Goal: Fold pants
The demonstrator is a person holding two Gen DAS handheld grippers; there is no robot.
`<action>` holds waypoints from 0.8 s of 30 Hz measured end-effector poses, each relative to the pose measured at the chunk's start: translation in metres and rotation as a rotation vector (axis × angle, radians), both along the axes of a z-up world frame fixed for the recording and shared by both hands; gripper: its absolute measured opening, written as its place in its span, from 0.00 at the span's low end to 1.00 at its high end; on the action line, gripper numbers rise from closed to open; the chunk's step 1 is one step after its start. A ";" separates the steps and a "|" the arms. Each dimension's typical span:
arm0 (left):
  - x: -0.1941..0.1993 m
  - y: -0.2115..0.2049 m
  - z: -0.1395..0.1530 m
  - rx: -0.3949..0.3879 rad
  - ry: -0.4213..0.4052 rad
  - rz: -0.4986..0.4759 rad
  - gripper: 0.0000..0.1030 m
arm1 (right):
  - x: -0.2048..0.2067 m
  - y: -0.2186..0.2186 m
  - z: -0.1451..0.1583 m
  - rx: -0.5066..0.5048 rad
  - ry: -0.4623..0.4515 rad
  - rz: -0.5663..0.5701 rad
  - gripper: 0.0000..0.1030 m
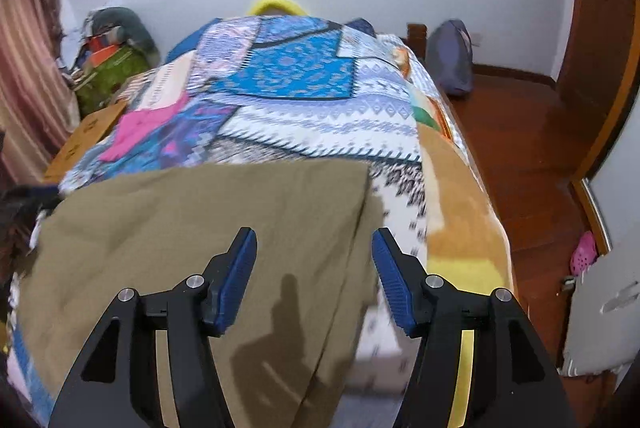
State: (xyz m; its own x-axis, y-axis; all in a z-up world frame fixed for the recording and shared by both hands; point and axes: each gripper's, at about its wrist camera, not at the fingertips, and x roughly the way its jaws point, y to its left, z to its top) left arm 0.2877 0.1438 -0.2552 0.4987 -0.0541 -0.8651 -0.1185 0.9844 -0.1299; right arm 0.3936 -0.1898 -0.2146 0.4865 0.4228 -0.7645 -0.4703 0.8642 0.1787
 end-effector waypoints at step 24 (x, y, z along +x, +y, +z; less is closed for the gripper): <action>-0.026 -0.033 0.056 0.036 -0.148 -0.092 0.74 | -0.023 0.039 0.036 0.015 0.002 0.138 0.39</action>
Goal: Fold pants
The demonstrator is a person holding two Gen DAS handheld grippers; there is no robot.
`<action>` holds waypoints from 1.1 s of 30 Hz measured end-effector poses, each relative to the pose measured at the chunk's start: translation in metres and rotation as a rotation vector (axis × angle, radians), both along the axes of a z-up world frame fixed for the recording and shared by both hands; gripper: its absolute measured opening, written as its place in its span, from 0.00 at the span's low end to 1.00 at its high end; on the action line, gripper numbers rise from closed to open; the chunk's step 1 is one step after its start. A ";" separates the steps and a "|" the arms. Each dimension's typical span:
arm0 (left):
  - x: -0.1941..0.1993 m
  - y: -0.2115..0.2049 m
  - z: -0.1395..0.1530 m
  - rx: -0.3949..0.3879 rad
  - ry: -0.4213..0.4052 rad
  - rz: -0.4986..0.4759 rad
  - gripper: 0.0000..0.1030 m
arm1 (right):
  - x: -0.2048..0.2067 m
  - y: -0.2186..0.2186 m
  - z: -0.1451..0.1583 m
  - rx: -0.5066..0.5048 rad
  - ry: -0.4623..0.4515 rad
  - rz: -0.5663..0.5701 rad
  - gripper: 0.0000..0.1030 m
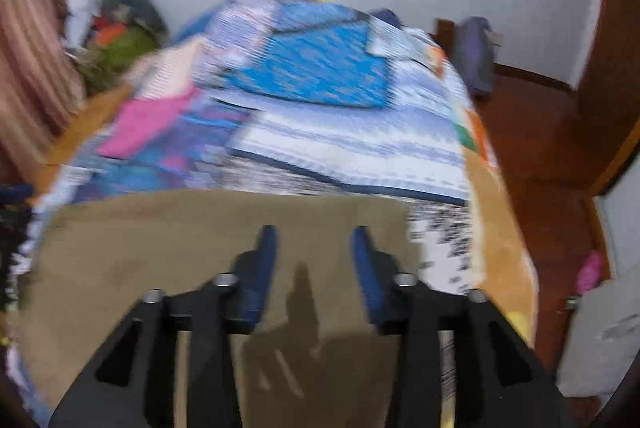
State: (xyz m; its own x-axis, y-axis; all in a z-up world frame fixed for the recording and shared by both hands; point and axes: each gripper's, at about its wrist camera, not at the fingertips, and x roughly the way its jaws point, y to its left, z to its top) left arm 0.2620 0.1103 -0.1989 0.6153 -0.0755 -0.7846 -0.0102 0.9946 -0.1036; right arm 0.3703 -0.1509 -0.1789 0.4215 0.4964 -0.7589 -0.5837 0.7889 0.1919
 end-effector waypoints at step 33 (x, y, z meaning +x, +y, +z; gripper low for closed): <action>-0.135 -0.010 -0.030 0.059 0.062 0.009 0.79 | -0.172 -0.071 -0.047 -0.054 0.159 -0.079 0.52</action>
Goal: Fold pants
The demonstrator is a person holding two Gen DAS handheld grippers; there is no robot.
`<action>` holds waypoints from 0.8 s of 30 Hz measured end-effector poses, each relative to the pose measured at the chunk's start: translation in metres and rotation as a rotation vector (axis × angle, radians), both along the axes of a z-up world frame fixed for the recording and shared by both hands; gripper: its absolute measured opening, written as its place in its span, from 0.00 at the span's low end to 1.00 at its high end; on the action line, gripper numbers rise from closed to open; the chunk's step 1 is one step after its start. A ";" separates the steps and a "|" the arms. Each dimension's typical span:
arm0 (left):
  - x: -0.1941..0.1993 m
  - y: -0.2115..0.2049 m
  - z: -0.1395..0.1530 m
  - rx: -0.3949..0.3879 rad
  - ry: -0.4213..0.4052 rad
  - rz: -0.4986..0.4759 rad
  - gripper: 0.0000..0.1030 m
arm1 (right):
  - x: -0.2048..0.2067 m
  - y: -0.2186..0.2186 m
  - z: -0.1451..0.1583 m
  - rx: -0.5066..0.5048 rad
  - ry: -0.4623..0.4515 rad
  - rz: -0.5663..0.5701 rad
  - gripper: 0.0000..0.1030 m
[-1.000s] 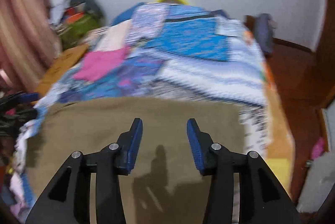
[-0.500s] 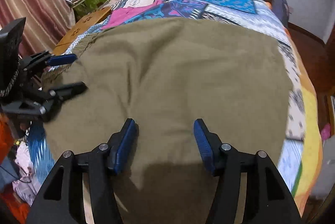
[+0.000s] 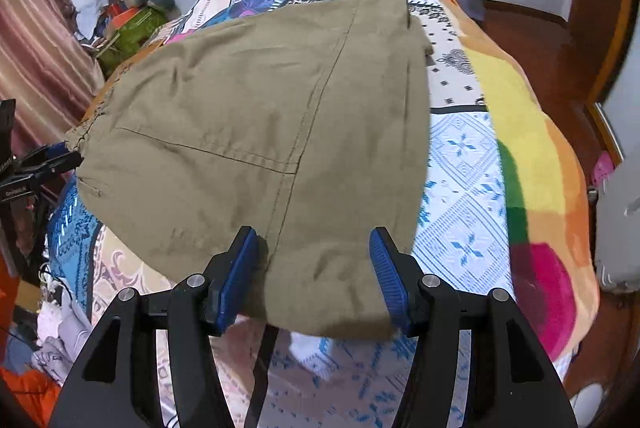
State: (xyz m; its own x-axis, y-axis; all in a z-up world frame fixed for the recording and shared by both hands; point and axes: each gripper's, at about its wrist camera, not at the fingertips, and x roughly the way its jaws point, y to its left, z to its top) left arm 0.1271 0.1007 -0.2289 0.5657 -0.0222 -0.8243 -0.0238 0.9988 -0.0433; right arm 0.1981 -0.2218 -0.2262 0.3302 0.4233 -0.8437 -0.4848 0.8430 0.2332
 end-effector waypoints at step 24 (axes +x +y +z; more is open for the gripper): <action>0.017 0.023 -0.031 -0.701 0.094 0.197 0.87 | 0.000 0.097 0.006 0.111 -0.112 0.151 0.54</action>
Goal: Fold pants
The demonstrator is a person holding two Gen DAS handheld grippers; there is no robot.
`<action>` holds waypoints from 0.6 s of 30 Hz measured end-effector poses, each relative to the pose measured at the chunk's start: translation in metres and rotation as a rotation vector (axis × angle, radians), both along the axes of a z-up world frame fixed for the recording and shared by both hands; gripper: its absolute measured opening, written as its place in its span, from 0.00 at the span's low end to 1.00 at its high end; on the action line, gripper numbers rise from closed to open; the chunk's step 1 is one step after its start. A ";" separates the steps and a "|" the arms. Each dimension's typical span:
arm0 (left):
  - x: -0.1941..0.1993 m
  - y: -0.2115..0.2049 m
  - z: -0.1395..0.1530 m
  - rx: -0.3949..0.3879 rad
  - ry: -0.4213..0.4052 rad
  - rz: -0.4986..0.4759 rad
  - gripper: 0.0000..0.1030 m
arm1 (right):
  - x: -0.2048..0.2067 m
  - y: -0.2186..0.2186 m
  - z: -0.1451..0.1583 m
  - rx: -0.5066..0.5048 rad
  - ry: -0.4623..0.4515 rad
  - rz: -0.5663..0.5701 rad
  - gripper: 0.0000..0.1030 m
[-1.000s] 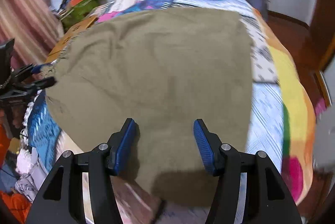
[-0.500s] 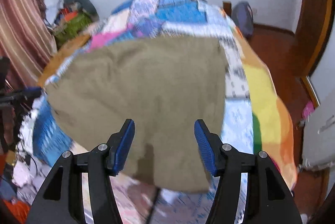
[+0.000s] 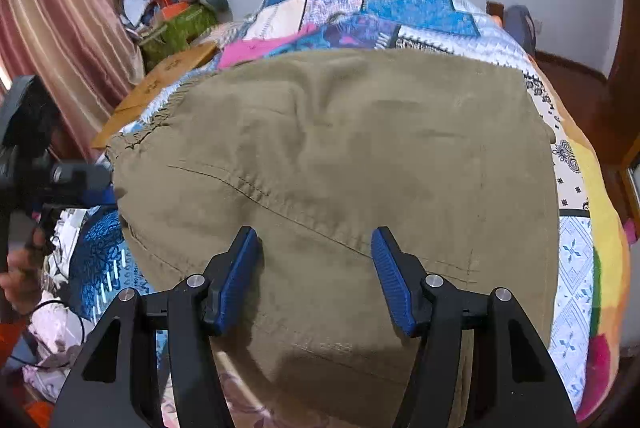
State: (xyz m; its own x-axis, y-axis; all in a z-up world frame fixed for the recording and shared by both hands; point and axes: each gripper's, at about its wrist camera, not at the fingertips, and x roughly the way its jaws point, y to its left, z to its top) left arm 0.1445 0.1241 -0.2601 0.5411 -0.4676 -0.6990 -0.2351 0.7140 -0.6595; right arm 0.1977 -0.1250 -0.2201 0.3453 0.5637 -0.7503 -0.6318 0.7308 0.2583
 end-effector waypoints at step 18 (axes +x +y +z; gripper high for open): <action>0.003 -0.030 0.053 0.578 -0.101 0.021 0.29 | 0.017 0.010 0.033 0.031 0.035 -0.006 0.54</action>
State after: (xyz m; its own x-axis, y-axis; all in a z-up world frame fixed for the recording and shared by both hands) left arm 0.1470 0.0939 -0.2070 0.6235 -0.0139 -0.7817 -0.2096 0.9603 -0.1842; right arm 0.2143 -0.1148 -0.1874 0.3225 0.5852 -0.7440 -0.6178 0.7256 0.3029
